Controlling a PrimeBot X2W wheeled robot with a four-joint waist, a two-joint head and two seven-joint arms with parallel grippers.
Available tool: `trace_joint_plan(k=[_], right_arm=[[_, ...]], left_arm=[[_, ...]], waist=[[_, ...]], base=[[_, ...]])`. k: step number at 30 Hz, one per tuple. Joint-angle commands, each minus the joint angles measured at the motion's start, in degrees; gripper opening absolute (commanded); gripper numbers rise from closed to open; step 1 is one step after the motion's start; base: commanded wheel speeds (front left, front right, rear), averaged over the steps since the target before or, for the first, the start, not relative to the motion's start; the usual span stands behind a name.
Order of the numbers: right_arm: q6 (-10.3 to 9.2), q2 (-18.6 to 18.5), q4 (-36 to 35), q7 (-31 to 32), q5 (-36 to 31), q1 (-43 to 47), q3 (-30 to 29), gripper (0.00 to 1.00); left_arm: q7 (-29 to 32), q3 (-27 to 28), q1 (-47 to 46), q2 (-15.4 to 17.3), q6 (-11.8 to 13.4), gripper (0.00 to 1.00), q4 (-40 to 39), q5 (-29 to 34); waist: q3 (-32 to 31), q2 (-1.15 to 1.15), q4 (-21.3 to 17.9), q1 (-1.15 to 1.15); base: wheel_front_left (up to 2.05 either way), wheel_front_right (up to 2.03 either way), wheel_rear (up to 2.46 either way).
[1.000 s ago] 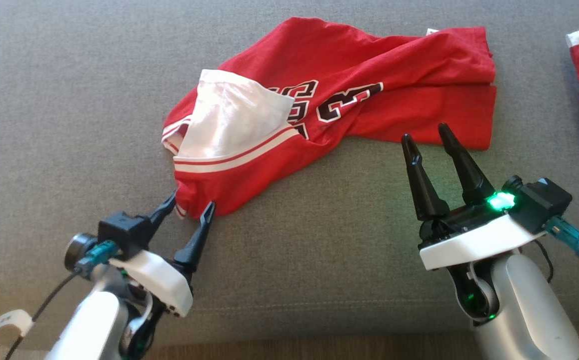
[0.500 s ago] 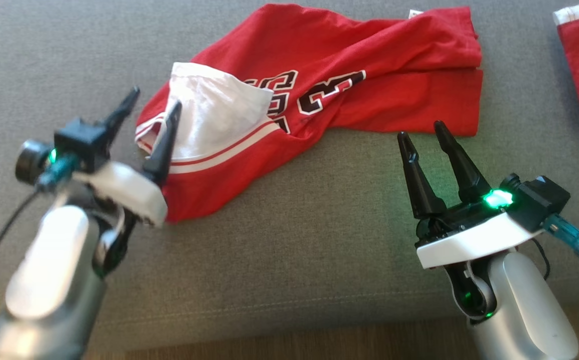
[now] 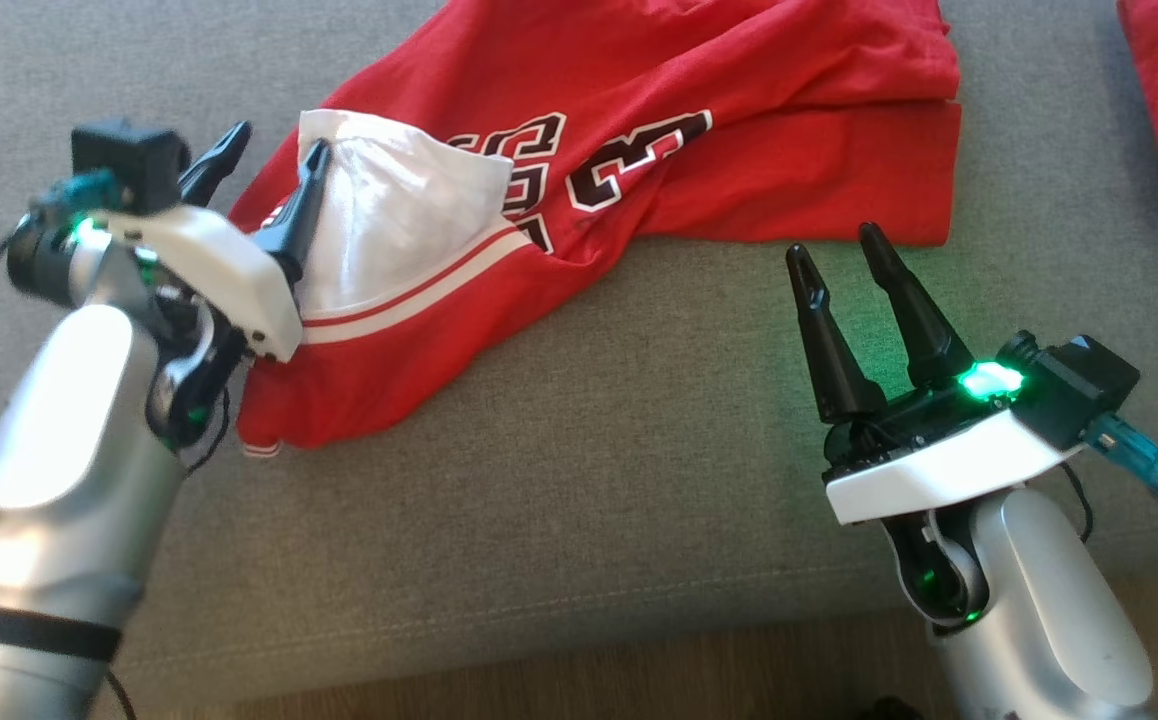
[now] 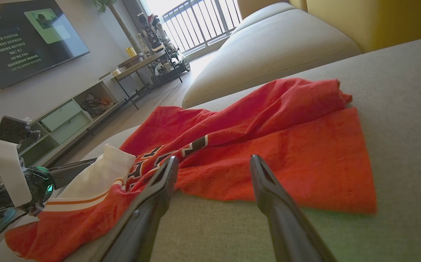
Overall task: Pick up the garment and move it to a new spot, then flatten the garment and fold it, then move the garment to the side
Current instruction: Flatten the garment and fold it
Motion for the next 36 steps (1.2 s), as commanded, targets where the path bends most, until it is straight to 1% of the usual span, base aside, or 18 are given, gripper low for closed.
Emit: trace_joint_plan(k=[1, 3, 4, 5, 8, 12, 17, 23, 24, 25, 26, 27, 28, 29, 36], right_arm=[[-0.01, 0.53, -2.04, -0.52, 0.49, -0.78, 1.31, 1.0], [-0.01, 0.53, -2.04, -0.53, 0.66, -0.79, 1.23, 1.0], [-0.01, 0.53, -2.04, -0.53, 0.66, -0.79, 1.23, 1.0], [-0.01, 0.53, -2.09, -0.53, 0.92, -0.8, 1.47, 1.0], [-0.01, 0.53, -2.2, -0.53, 1.57, -0.93, 1.8, 1.0], [-0.01, 0.53, -2.45, -0.53, 2.06, -0.95, 1.74, 1.0], [-0.01, 0.53, -2.78, -0.53, 2.46, -1.37, 1.77, 1.0], [-0.01, 0.53, -2.9, -0.53, 2.66, -1.6, 1.44, 1.0], [-0.01, 0.53, -2.88, -0.53, 2.65, -1.59, 1.35, 1.0], [-0.01, 0.53, -2.83, -0.53, 2.64, -1.57, 1.24, 1.0], [-0.01, 0.53, -2.78, -0.53, 2.64, -1.55, 1.14, 1.0], [-0.01, 0.53, -2.74, -0.53, 2.65, -1.51, 1.01, 1.0], [-0.01, 0.53, -2.69, -0.53, 2.67, -1.47, 0.91, 1.0], [-0.01, 0.53, -2.64, -0.53, 2.69, -1.46, 0.83, 1.0], [-0.01, 0.53, -2.53, -0.53, 3.13, -1.69, 0.94, 1.0]], left_arm=[[1.65, -1.0, -3.55, 3.99, -0.31, 1.0, -2.63, -3.18], [3.9, -4.42, -4.74, 6.47, -0.32, 1.0, -4.23, -7.69], [3.9, -4.42, -4.74, 6.47, -0.32, 1.0, -4.23, -7.69], [5.4, -7.01, -5.91, 9.45, -0.33, 1.0, -5.7, -11.5], [6.34, -9.82, -7.43, 13.27, -0.34, 1.0, -6.83, -15.01], [6.07, -12.92, -8.95, 16.3, -0.34, 1.0, -7.52, -17.08], [4.55, -16.12, -10.49, 18.19, -0.34, 1.0, -6.57, -17.81], [1.54, -20.02, -12.25, 18.98, -0.35, 1.0, -5.98, -17.07], [0.89, -20.67, -12.42, 19.13, -0.35, 0.98, -6.02, -16.81], [0.29, -21.17, -12.51, 19.24, -0.35, 0.78, -6.01, -16.62], [-0.26, -21.84, -12.58, 19.45, -0.35, 0.45, -6.08, -16.14], [-0.84, -22.37, -12.55, 19.65, -0.35, 0.36, -6.06, -15.78], [-1.42, -22.74, -12.43, 19.78, -0.35, 0.14, -5.98, -15.52], [-1.9, -23.13, -12.25, 19.89, -0.35, 0.0, -5.92, -15.24], [-6.5, -24.49, -11.6, 20.0, -0.18, 0.0, -5.02, -12.97]], waist=[[0.48, 0.0, -0.3, 0.0], [0.74, 0.0, -0.45, 0.0], [0.74, 0.0, -0.45, 0.0], [1.02, 0.0, -0.76, 0.0], [1.33, 0.0, -1.31, 0.0], [1.71, 0.0, -1.89, 0.0], [2.59, 0.0, -2.58, 0.0], [3.35, 0.0, -2.81, 0.0], [3.35, 0.0, -2.79, 0.0], [3.31, 0.0, -2.73, 0.0], [3.26, 0.0, -2.67, 0.0], [3.18, 0.0, -2.59, 0.0], [3.08, 0.0, -2.52, 0.0], [2.99, 0.0, -2.46, 0.0], [2.37, 0.0, -1.93, 0.0]], base=[[0.0, 0.0, 0.0], [0.0, 0.0, 0.0], [0.0, 0.0, 0.0], [0.0, 0.0, 0.0], [0.0, 0.0, 0.0], [0.0, 0.0, 0.0], [0.0, 0.0, 0.0], [0.0, 0.0, 0.0], [0.0, 0.0, 0.0], [0.0, 0.0, 0.0], [0.0, 0.0, 0.0], [0.0, 0.0, 0.0], [0.0, 0.0, 0.0], [0.0, 0.0, 0.0], [0.0, 0.0, 0.0]])
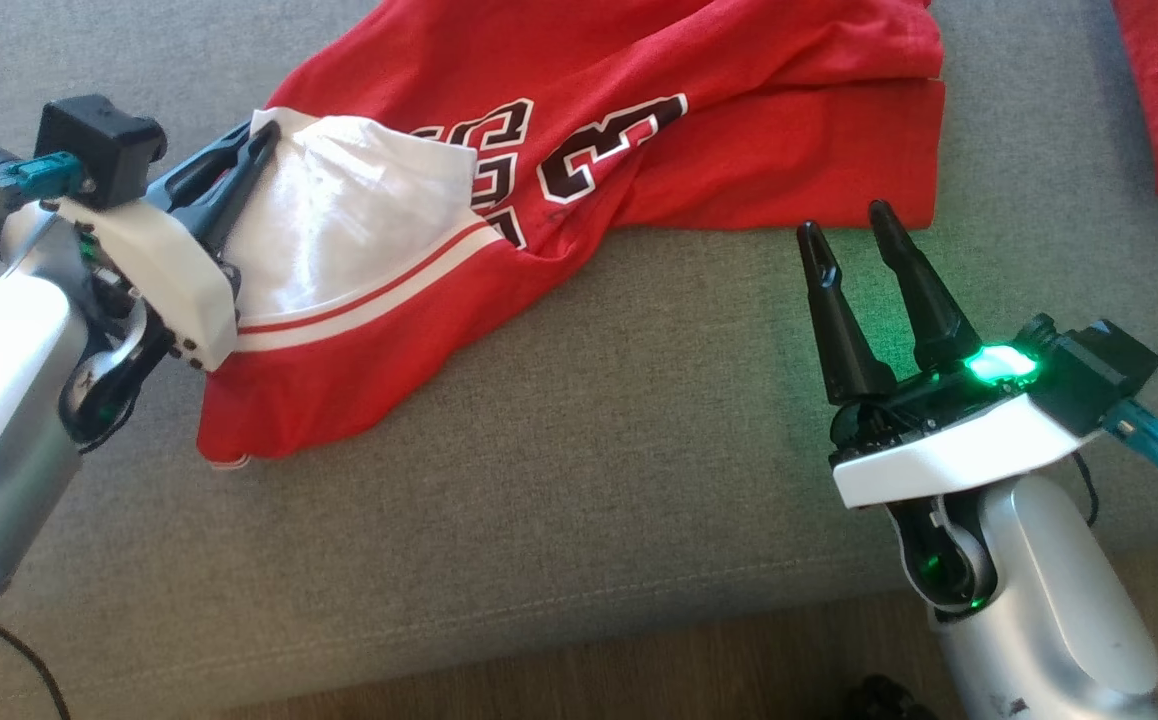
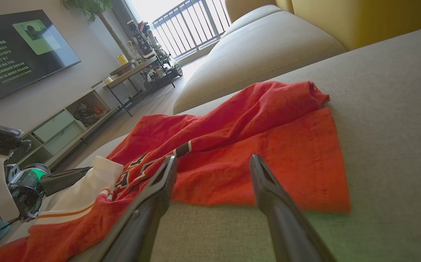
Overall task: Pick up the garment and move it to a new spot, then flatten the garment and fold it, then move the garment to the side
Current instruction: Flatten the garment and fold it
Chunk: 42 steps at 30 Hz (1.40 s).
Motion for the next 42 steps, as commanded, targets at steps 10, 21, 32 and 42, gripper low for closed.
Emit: trace_joint_plan(k=[10, 21, 32, 42], right_arm=[[-0.01, 0.53, -1.34, -0.53, 0.42, -0.22, 0.49, 1.0], [-0.01, 0.53, -1.05, -0.53, 0.5, -0.2, 0.81, 1.0], [-0.01, 0.53, -0.44, -0.53, 0.69, 0.25, 0.66, 1.0], [-0.01, 0.53, -0.36, -0.53, 0.79, 0.71, 1.03, 1.0]], left_arm=[[-6.53, 2.5, -1.07, 4.34, 2.61, 0.0, -3.39, 3.6], [-9.73, -1.79, 4.13, 4.05, 6.93, 0.0, -16.35, 12.16], [-10.15, -6.91, 10.45, 0.06, 15.84, 1.0, -19.31, 20.95], [-10.34, -7.81, 12.45, 0.03, 19.14, 1.0, -23.18, 24.37]], waist=[[-1.33, 0.0, 0.92, 0.0], [-1.83, 0.0, 1.48, 0.0], [-3.7, 0.0, 2.27, 0.0], [-3.65, 0.0, 2.57, 0.0]], base=[[0.0, 0.0, 0.0], [0.0, 0.0, 0.0], [0.0, 0.0, 0.0], [0.0, 0.0, 0.0]])
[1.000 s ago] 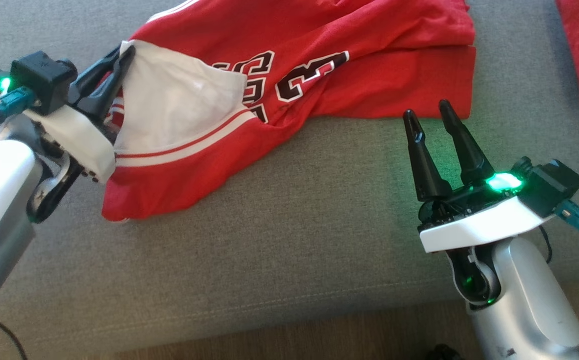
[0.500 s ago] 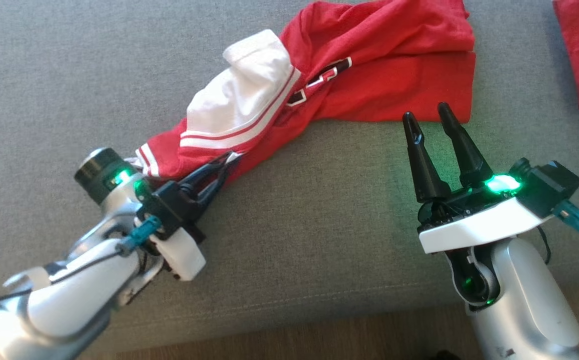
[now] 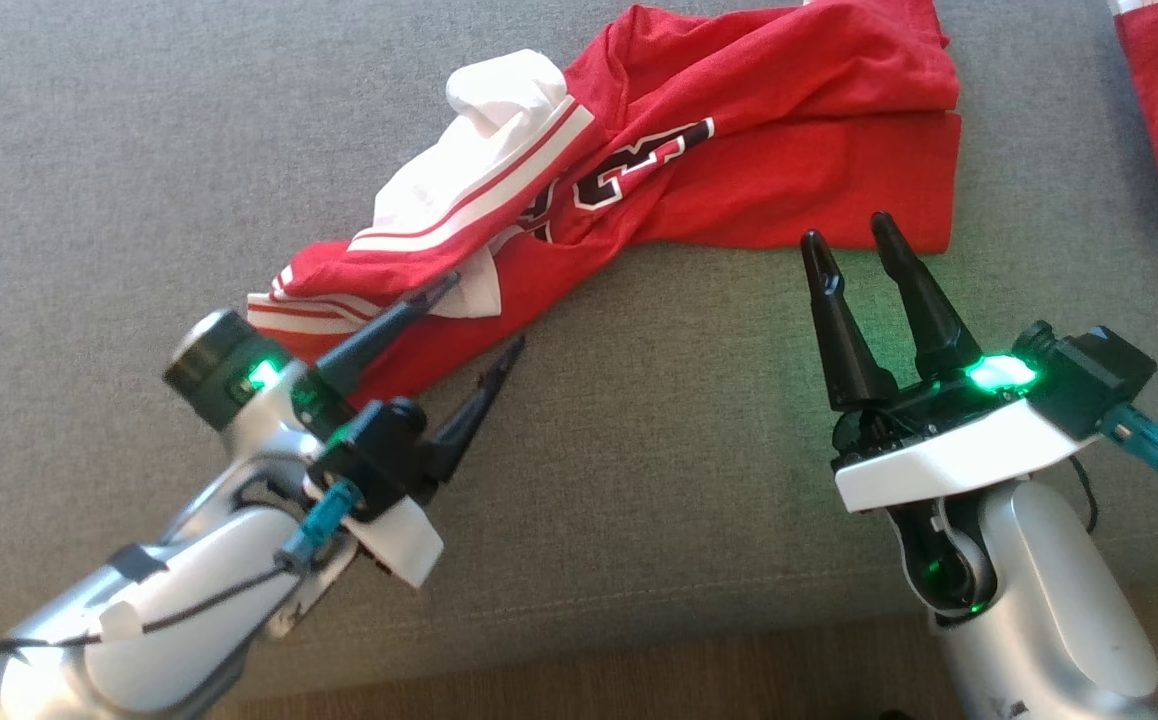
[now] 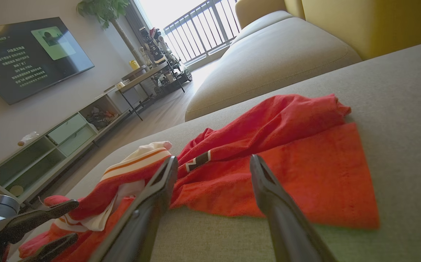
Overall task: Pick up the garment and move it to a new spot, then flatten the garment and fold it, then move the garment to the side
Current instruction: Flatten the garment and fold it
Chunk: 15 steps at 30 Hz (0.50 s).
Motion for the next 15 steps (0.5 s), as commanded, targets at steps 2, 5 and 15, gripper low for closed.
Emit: trace_joint_plan(k=[2, 5, 15], right_arm=[[-0.01, 0.53, -1.72, -0.53, 0.34, 0.5, 1.45, 1.0], [-0.01, 0.53, -1.75, -0.53, 0.31, 0.58, 1.48, 1.0], [-0.01, 0.53, -2.25, -0.53, 0.1, 0.46, 1.85, 1.0]], left_arm=[[-0.63, 1.26, -0.54, 1.13, -0.19, 1.0, -1.59, 0.94], [-0.38, 0.67, -0.81, 0.69, -0.21, 1.0, -0.4, 1.5], [-0.31, 1.55, -3.53, -1.28, -1.47, 1.0, 7.35, -0.1]], waist=[[0.06, 0.0, -0.06, 0.0], [0.08, 0.0, -0.18, 0.0], [0.66, 0.0, -0.59, 0.0]], base=[[0.0, 0.0, 0.0], [0.0, 0.0, 0.0], [0.0, 0.0, 0.0]])
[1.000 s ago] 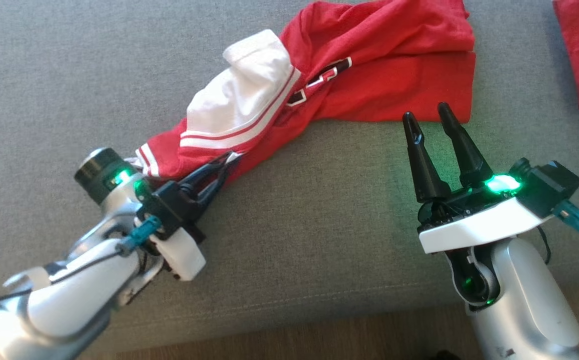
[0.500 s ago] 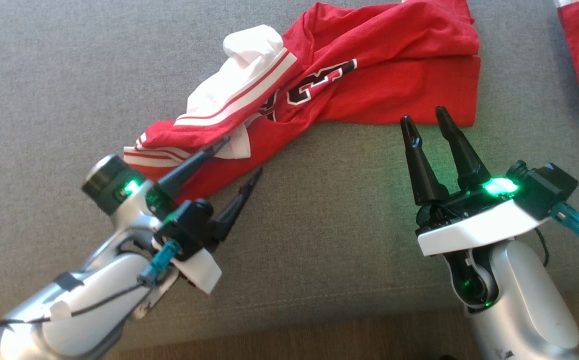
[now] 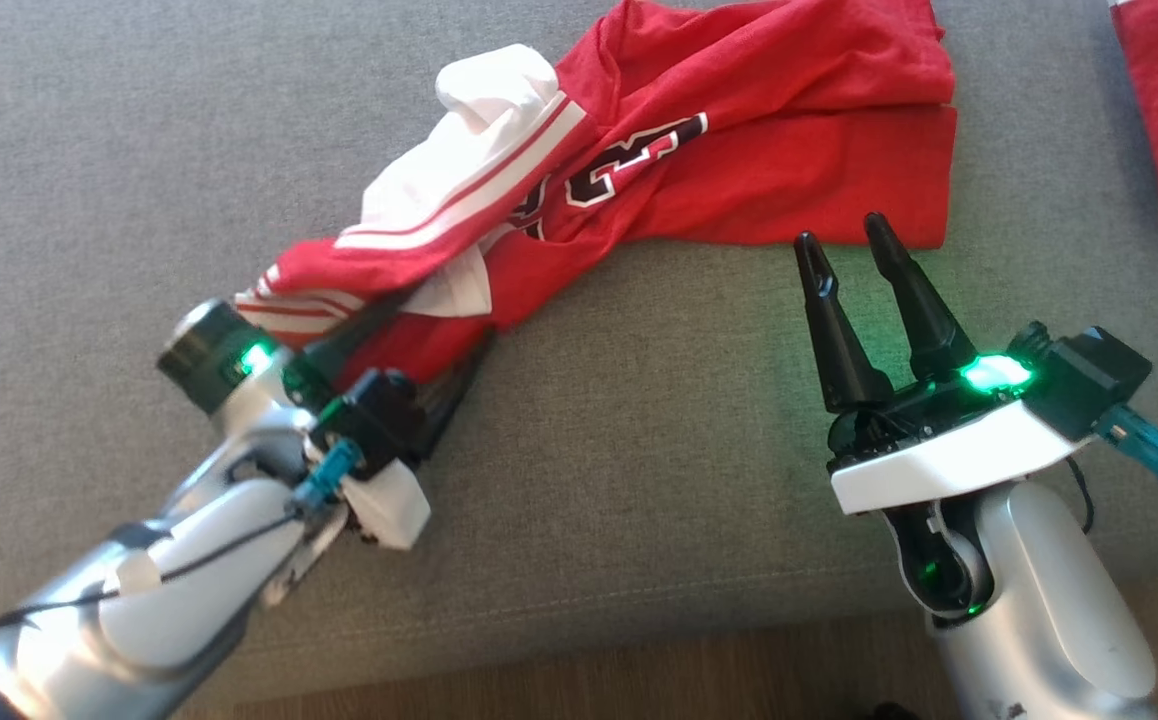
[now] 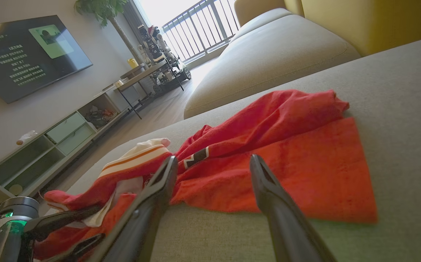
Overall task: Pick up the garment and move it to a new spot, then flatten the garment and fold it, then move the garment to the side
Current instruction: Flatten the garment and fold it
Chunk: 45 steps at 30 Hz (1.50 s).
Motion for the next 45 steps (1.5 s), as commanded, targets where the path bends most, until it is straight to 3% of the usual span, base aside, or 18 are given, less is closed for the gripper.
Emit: trace_joint_plan(k=[1, 9, 23, 41, 42, 43, 44, 45], right_arm=[[-0.01, 0.53, -2.02, -0.52, 0.07, 0.38, 1.38, 1.0], [-0.01, 0.53, -2.31, -0.52, 0.02, 0.5, 1.21, 1.0], [-0.01, 0.53, -1.9, -0.52, -0.09, 0.31, 0.78, 1.0], [-0.01, 0.53, -2.24, -0.52, -0.48, 0.12, 0.76, 1.0], [-0.01, 0.53, -2.24, -0.52, -0.44, 0.12, 0.78, 1.0], [-0.01, 0.53, -2.27, -0.52, -0.37, 0.12, 0.78, 1.0], [-0.01, 0.53, -2.27, -0.52, -0.37, 0.12, 0.78, 1.0], [-0.01, 0.53, -2.31, -0.52, -0.31, 0.12, 0.76, 1.0]], left_arm=[[-0.39, 2.91, -2.6, 1.19, -0.05, 1.0, -0.55, -0.6], [-0.66, 5.06, -2.75, 1.62, -0.35, 1.0, 0.46, -2.01], [-0.71, 7.61, 0.56, 4.2, 0.27, 1.0, -6.89, -3.36], [-0.72, 7.59, -0.85, 0.89, -1.92, 1.0, -2.68, -1.67], [-0.72, 7.7, -0.76, 0.88, -1.99, 0.9, -2.46, -1.73], [-0.72, 7.69, -0.67, 0.91, -2.16, 0.48, -2.1, -1.79], [-0.72, 7.69, -0.67, 0.91, -2.16, 0.48, -2.1, -1.79], [-0.72, 7.71, -0.64, 0.9, -2.27, 0.4, -1.83, -1.8]], waist=[[0.16, 0.0, -0.16, 0.0], [0.78, 0.0, -0.85, 0.0], [0.24, 0.0, -0.01, 0.0], [0.06, 0.0, -1.2, 0.0], [0.02, 0.0, -1.25, 0.0], [-0.04, 0.0, -1.28, 0.0], [-0.04, 0.0, -1.28, 0.0], [-0.08, 0.0, -1.32, 0.0]], base=[[0.0, 0.0, 0.0], [0.0, 0.0, 0.0], [0.0, 0.0, 0.0], [0.0, 0.0, 0.0], [0.0, 0.0, 0.0], [0.0, 0.0, 0.0], [0.0, 0.0, 0.0], [0.0, 0.0, 0.0]])
